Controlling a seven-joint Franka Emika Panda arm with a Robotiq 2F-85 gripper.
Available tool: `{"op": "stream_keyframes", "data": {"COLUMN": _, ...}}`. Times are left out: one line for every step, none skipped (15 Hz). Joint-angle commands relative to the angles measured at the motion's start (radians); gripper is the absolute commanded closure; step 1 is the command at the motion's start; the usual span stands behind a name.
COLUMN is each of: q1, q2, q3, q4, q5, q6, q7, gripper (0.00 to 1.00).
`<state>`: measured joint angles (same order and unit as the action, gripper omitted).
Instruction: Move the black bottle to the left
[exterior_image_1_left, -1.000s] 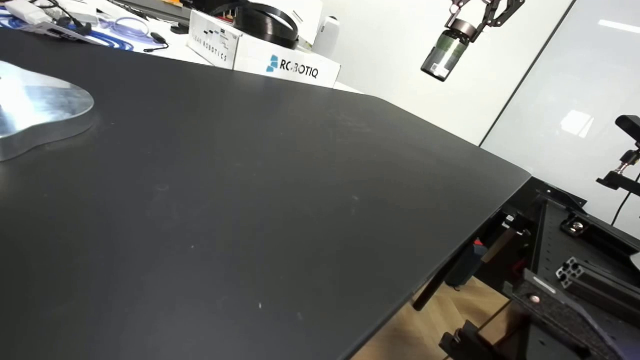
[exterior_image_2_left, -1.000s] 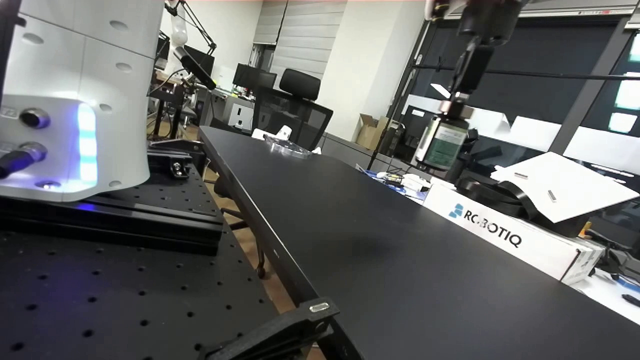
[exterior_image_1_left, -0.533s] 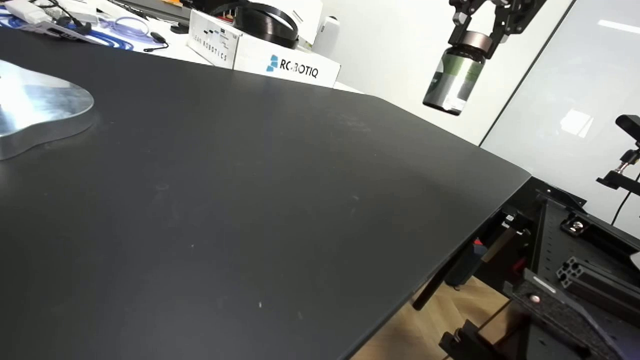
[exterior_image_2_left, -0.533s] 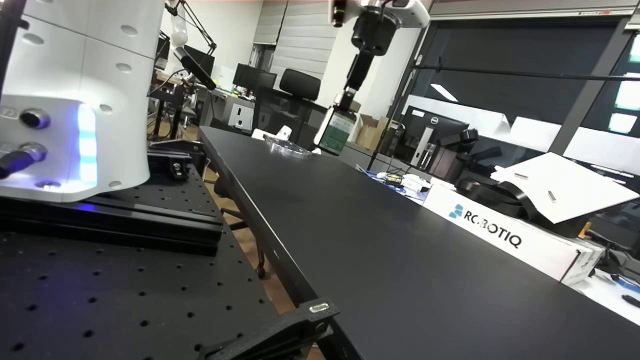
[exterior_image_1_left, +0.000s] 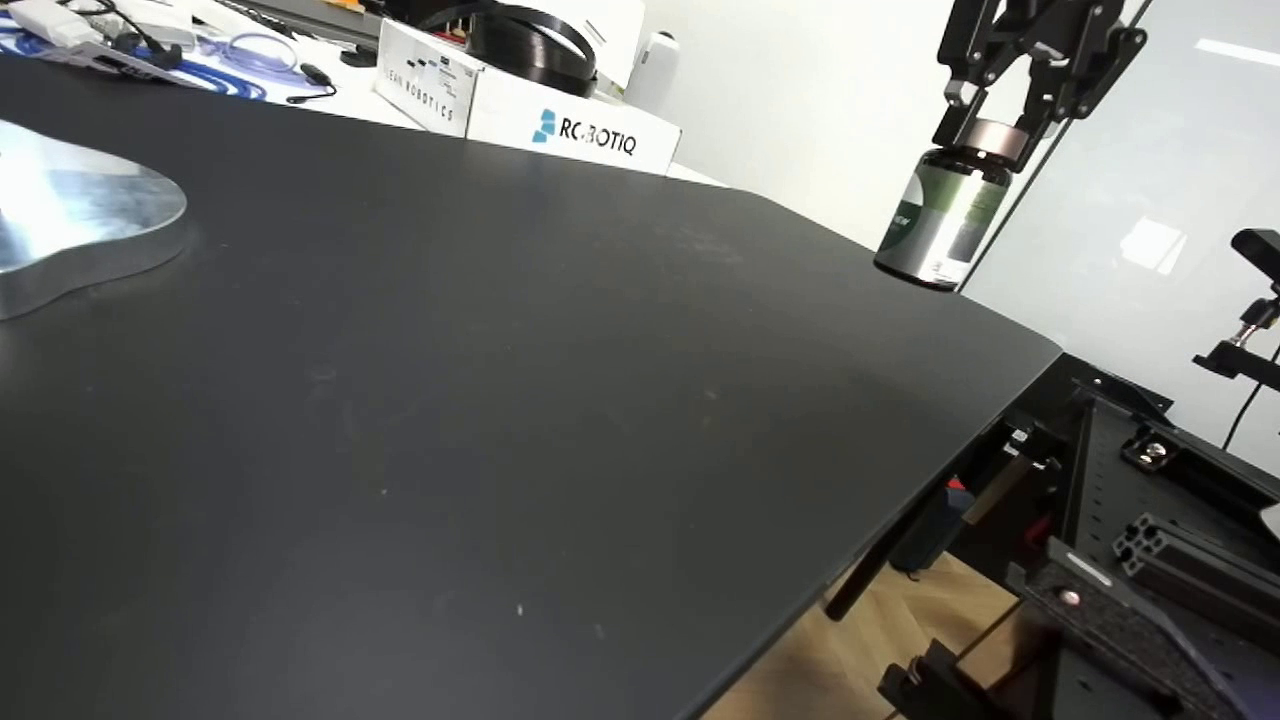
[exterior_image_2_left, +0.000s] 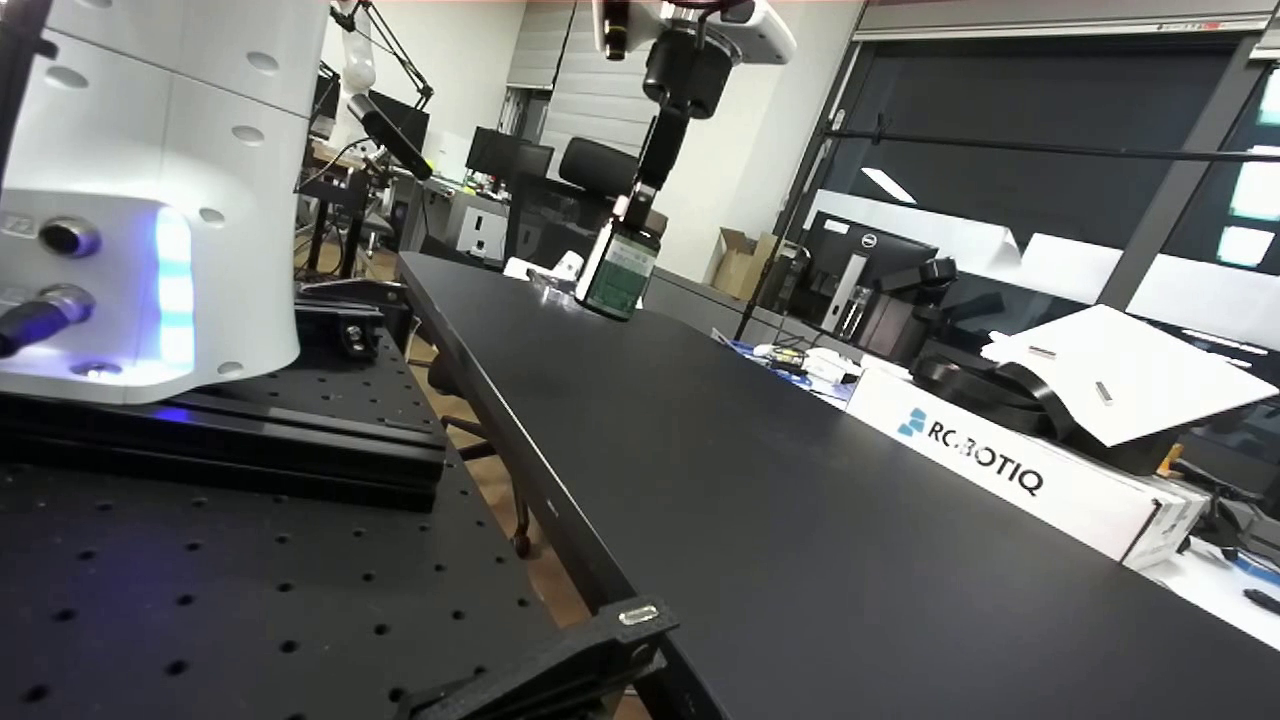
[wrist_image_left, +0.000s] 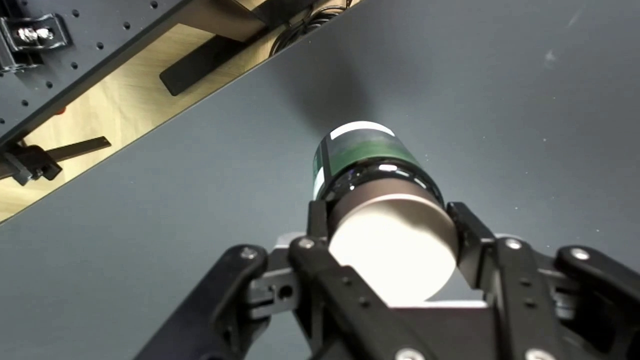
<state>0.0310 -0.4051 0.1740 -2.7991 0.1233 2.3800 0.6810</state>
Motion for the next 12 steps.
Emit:
{"op": "stream_keyframes", "data": {"q1": -0.003, "q2": 0.05, "q3": 0.012, "q4": 0.001, "q5": 0.008, "q6": 0.04, "q7": 0.02, "gripper": 0.64}}
{"op": "stream_keyframes", "data": {"q1": -0.001, "q2": 0.065, "q3": 0.009, "q4": 0.001, "q5": 0.009, "q6": 0.029, "q7": 0.014, "gripper": 0.64}}
{"op": "stream_keyframes", "data": {"q1": 0.008, "q2": 0.075, "q3": -0.005, "q4": 0.002, "q5": 0.03, "q6": -0.022, "q7": -0.003, "gripper": 0.64}}
{"op": "stream_keyframes", "data": {"q1": 0.001, "q2": 0.052, "q3": 0.002, "q4": 0.002, "q5": 0.006, "q6": 0.007, "q7": -0.001, "gripper": 0.39}}
{"op": "stream_keyframes", "data": {"q1": 0.002, "q2": 0.068, "q3": 0.0, "q4": 0.002, "q5": 0.013, "q6": -0.006, "q7": -0.003, "gripper": 0.39}}
{"op": "stream_keyframes", "data": {"q1": 0.002, "q2": 0.079, "q3": -0.001, "q4": 0.002, "q5": 0.014, "q6": -0.008, "q7": -0.003, "gripper": 0.39}}
{"op": "stream_keyframes", "data": {"q1": 0.003, "q2": 0.086, "q3": -0.002, "q4": 0.002, "q5": 0.014, "q6": -0.008, "q7": -0.003, "gripper": 0.39}}
{"op": "stream_keyframes", "data": {"q1": 0.003, "q2": 0.087, "q3": -0.002, "q4": 0.002, "q5": 0.014, "q6": -0.009, "q7": -0.003, "gripper": 0.39}}
{"op": "stream_keyframes", "data": {"q1": 0.003, "q2": 0.087, "q3": -0.002, "q4": 0.003, "q5": 0.014, "q6": -0.009, "q7": -0.003, "gripper": 0.39}}
{"op": "stream_keyframes", "data": {"q1": 0.003, "q2": 0.087, "q3": -0.002, "q4": 0.003, "q5": 0.014, "q6": -0.009, "q7": -0.003, "gripper": 0.39}}
{"op": "stream_keyframes", "data": {"q1": 0.003, "q2": 0.087, "q3": -0.002, "q4": 0.003, "q5": 0.014, "q6": -0.009, "q7": -0.003, "gripper": 0.39}}
{"op": "stream_keyframes", "data": {"q1": 0.003, "q2": 0.087, "q3": -0.002, "q4": 0.003, "q5": 0.014, "q6": -0.009, "q7": -0.003, "gripper": 0.39}}
